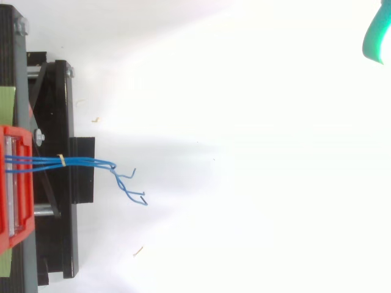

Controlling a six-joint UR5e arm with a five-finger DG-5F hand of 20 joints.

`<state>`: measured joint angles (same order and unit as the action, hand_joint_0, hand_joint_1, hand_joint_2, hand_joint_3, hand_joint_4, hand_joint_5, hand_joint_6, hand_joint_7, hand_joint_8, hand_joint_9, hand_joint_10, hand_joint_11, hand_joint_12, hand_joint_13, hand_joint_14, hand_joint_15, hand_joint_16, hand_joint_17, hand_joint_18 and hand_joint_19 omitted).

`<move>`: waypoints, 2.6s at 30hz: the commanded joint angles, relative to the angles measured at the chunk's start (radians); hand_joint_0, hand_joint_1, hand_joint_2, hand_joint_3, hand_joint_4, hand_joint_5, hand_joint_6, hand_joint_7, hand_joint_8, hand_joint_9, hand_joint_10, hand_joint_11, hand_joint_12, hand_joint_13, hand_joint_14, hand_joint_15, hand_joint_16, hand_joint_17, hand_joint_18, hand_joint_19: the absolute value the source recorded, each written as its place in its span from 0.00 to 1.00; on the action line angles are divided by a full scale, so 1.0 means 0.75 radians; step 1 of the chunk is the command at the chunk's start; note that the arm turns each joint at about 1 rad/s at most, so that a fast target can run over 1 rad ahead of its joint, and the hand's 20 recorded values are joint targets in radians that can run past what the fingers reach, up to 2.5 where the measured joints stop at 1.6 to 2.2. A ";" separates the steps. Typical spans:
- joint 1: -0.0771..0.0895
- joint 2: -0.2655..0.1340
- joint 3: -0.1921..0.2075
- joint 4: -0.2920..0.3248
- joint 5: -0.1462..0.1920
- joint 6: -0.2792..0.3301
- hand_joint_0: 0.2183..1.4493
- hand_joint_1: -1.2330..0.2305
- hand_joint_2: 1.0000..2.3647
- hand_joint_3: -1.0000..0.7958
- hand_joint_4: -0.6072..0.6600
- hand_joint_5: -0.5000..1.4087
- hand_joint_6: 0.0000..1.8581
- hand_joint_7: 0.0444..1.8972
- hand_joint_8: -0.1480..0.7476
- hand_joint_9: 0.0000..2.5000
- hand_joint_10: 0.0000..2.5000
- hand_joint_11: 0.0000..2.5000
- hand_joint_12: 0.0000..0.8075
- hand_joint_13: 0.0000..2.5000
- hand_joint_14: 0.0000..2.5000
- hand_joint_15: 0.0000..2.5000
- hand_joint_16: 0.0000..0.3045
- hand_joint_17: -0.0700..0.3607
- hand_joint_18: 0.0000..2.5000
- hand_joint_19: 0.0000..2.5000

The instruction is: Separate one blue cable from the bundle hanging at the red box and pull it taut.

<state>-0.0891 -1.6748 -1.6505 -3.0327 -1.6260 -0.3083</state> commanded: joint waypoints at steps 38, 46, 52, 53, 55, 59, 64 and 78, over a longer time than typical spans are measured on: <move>-0.002 0.002 0.000 0.000 0.000 0.000 0.30 0.45 0.00 0.31 0.67 0.15 0.27 0.41 0.49 0.25 0.00 0.13 0.46 0.23 0.01 0.14 0.16 0.42 0.24 0.21; 0.000 0.000 0.000 0.000 0.000 0.000 0.30 0.45 0.00 0.31 0.67 0.15 0.27 0.41 0.50 0.25 0.00 0.13 0.46 0.23 0.01 0.14 0.16 0.42 0.25 0.21; 0.000 0.000 0.000 0.000 0.002 0.000 0.30 0.45 0.00 0.31 0.67 0.15 0.27 0.41 0.50 0.26 0.00 0.13 0.47 0.23 0.01 0.14 0.16 0.42 0.25 0.22; 0.000 0.002 0.000 -0.002 -0.002 0.000 0.30 0.45 0.00 0.31 0.67 0.15 0.27 0.41 0.50 0.26 0.00 0.13 0.47 0.23 0.01 0.14 0.16 0.42 0.25 0.22; 0.000 0.000 0.000 -0.016 -0.004 0.004 0.30 0.45 0.00 0.30 0.67 0.16 0.27 0.41 0.50 0.26 0.00 0.13 0.47 0.23 0.01 0.14 0.16 0.42 0.25 0.22; 0.002 0.000 0.000 -0.018 0.004 0.006 0.30 0.45 0.00 0.30 0.67 0.16 0.27 0.41 0.50 0.26 0.00 0.13 0.47 0.23 0.01 0.14 0.16 0.42 0.25 0.22; 0.016 -0.009 0.000 -0.029 0.035 0.047 0.30 0.45 0.00 0.30 0.67 0.16 0.27 0.41 0.50 0.26 0.00 0.14 0.47 0.24 0.01 0.14 0.16 0.42 0.25 0.22; 0.068 -0.168 0.000 0.094 0.178 0.123 0.30 0.45 0.00 0.31 0.67 0.15 0.27 0.41 0.50 0.25 0.00 0.13 0.47 0.23 0.01 0.14 0.16 0.42 0.25 0.21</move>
<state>-0.0437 -1.7666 -1.6506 -2.9816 -1.4995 -0.2403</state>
